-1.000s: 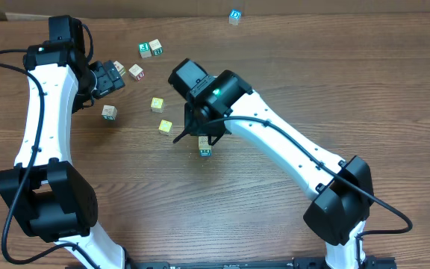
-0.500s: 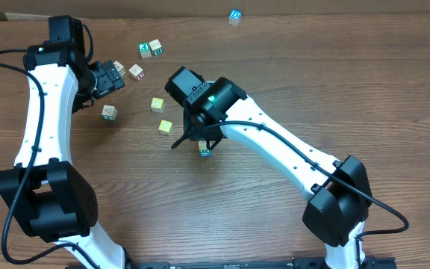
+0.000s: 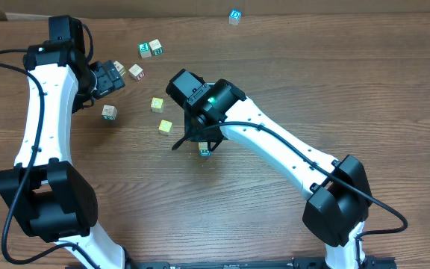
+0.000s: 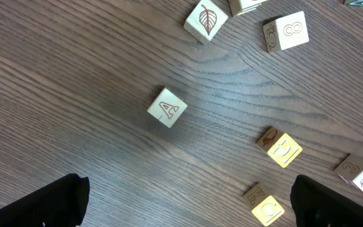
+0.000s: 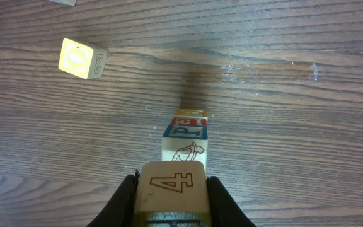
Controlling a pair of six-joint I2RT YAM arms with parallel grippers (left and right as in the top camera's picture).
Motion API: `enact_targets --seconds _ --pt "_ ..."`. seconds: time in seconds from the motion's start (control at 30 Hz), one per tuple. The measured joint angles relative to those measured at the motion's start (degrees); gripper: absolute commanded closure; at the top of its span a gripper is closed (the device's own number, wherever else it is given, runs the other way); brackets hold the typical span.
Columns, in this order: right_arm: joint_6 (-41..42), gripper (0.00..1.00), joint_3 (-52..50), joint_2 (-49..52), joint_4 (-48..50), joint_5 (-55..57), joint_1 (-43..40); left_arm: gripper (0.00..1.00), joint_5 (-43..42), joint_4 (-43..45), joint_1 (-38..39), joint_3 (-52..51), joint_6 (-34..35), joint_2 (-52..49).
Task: Form a tower
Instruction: 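Lower the '4' block onto the stack and open the right gripper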
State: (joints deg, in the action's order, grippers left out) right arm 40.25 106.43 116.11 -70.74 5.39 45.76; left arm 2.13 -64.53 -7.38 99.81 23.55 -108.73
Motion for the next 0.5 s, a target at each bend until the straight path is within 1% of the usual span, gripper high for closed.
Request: enact_targets --seconds 0.5 --pt "0.0 0.8 -0.1 2.7 0.6 0.2 0.0 0.0 0.0 0.0 0.0 0.0 0.0 0.0"
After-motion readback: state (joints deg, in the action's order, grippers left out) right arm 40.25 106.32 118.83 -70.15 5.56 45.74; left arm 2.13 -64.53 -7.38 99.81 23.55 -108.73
